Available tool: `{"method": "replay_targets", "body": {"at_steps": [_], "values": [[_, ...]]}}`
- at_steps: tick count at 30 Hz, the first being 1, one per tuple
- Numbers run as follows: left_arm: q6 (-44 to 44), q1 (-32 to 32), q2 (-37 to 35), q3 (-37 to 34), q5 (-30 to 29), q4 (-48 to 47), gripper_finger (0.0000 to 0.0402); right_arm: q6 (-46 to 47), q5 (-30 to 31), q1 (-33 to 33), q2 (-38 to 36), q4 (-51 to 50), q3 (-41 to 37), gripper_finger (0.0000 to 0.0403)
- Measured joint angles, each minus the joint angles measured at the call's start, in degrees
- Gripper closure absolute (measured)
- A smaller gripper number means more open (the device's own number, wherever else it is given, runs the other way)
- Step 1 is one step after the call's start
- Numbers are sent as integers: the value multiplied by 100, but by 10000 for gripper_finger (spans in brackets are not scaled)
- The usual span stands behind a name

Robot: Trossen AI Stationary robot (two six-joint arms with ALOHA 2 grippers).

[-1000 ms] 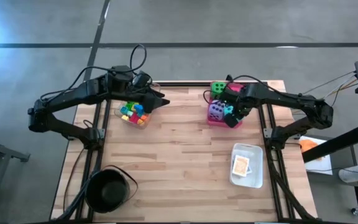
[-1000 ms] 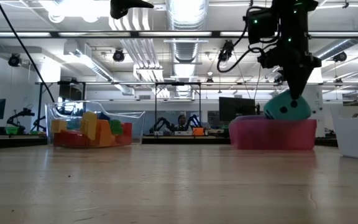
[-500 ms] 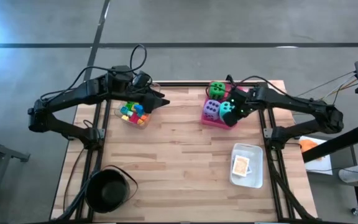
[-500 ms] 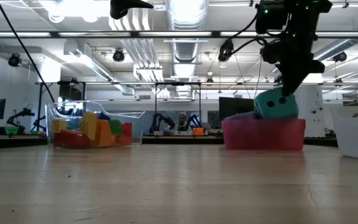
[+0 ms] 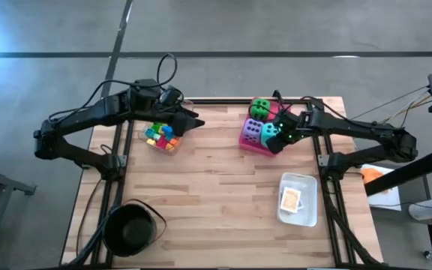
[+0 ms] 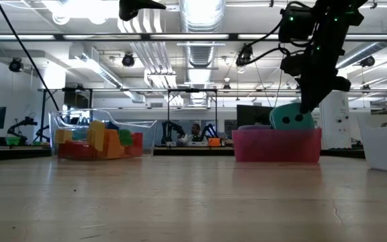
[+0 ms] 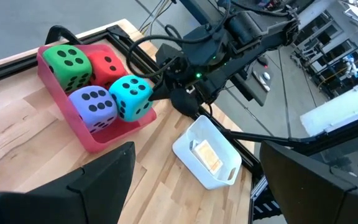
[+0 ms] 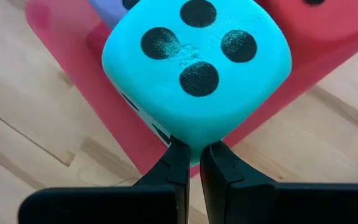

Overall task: Pick & Place Toys
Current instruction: Put the blue die into the pink bin

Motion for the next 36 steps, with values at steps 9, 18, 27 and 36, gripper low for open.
{"method": "replay_targets", "body": {"at_steps": [9, 18, 27, 36], "values": [[-2, 4, 0, 0, -45, 0, 54, -136, 6, 17, 0, 275, -371, 392], [-14, 2, 0, 0, -107, 0, 54, -381, -19, 20, 0, 342, -420, 386], [-13, 0, 0, 0, -107, 0, 54, -367, -325, 20, 0, 316, -422, 289], [-9, 0, 0, 0, -107, 0, 54, -318, -355, 20, 0, 314, -422, 180]]}}
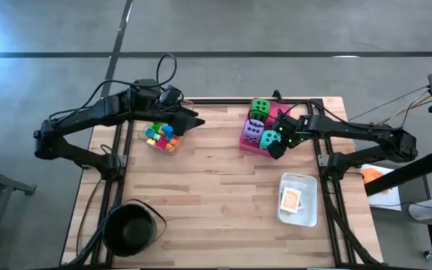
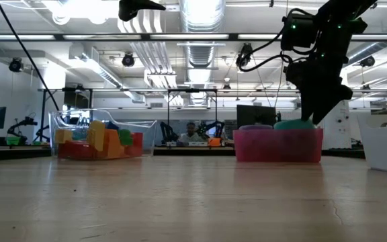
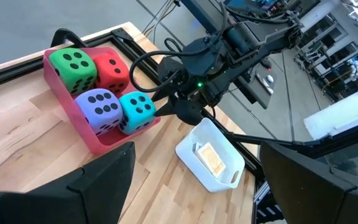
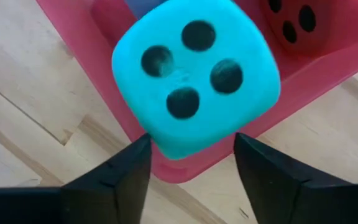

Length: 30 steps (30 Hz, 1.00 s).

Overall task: Pick & Place Toys
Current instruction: Put the blue die into the pink bin, then return to Home Position

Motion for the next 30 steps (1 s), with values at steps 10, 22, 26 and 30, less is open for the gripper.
{"method": "replay_targets", "body": {"at_steps": [10, 22, 26, 30], "values": [[13, 0, 0, 0, 2, 0, 54, -58, -44, 0, -26, -474, 389, 144], [15, 0, -9, 0, -2, -202, 88, -239, -162, 0, -115, -817, 1407, 201], [143, -17, -51, 0, 0, -261, 168, -337, -248, 0, -238, -819, 1600, 282], [351, -82, -108, 0, 1, -439, 284, -450, -453, 2, -454, -808, 1674, 369]]}}
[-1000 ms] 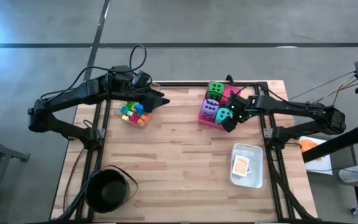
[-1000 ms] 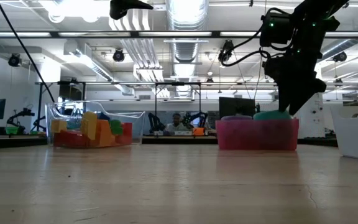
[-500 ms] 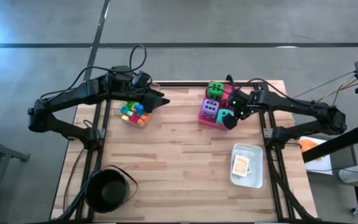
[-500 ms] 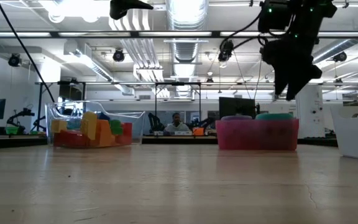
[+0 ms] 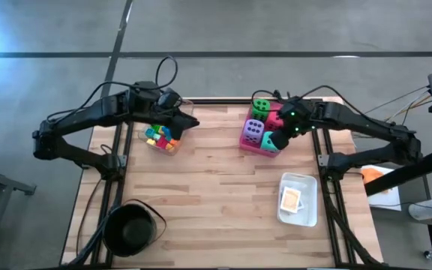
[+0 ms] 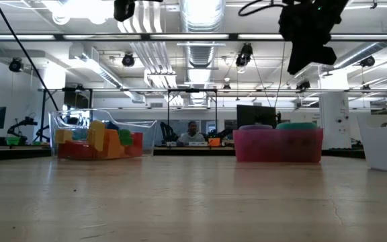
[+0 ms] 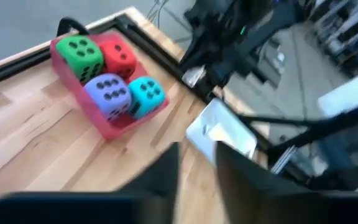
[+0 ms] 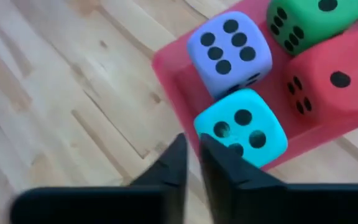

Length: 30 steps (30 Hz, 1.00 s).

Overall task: Pick & Place Toys
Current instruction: Return to Home Position

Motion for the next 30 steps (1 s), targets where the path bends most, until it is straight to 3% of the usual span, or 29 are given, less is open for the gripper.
{"method": "replay_targets", "body": {"at_steps": [3, 4, 12, 21, 30], "values": [[210, -6, -42, 0, -3, -261, 376, -29, -6, -2, -242, 68, -69, 385], [222, -6, -67, 0, -52, -355, 386, -36, -6, -2, -329, 77, -126, 385], [1008, -209, -441, -280, -228, -382, 398, -127, -948, 36, -1244, 1080, -832, 385], [1009, -351, -1591, -1625, -531, 457, 399, 15, -987, 421, -2148, 2947, -1497, 385], [736, -353, -3014, -3446, -514, 2050, 399, -98, 412, 1439, -3027, 3013, -1857, 385]]}}
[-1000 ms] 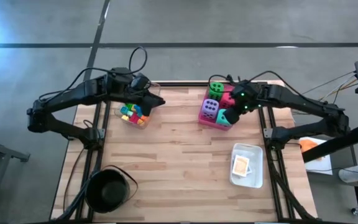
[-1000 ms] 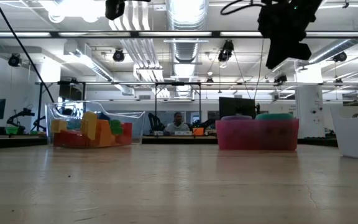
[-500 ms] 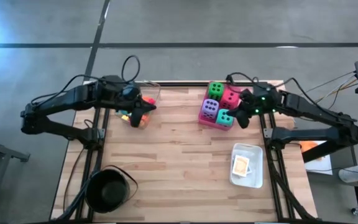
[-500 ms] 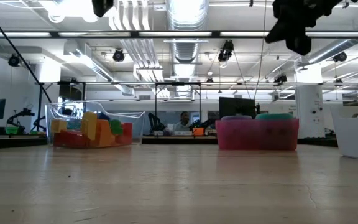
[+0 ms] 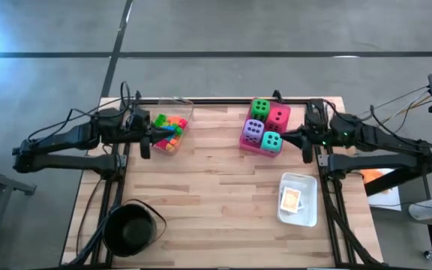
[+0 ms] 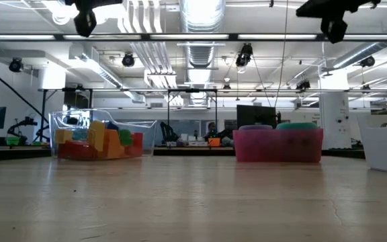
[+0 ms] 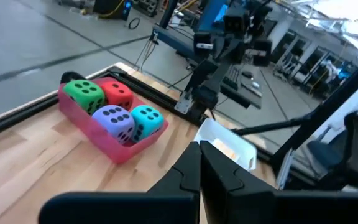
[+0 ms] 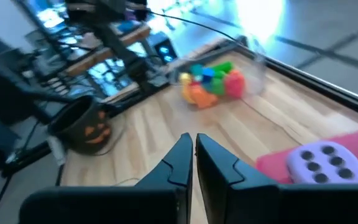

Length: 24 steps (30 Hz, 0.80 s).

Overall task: Pick & Place Toys
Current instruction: Return to Home Position

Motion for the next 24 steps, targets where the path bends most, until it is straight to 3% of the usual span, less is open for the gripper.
{"method": "replay_targets", "body": {"at_steps": [5, 11, 14, 19, 24], "values": [[534, -2, -292, -599, 1, 215, 399, -85, 405, 640, -370, 86, -213, 385], [297, -7, -307, -996, 28, 202, 399, -203, 650, 873, -668, -180, -382, 385], [246, -7, -308, -1049, 56, 302, 399, 542, 694, 873, -762, -214, -396, 385], [886, -7, -443, -1053, 89, 326, 399, 220, -203, 876, -779, -103, -530, 385], [1012, -40, -682, -1239, 92, 351, 399, -355, -1110, 874, -877, 915, -830, 385]]}}
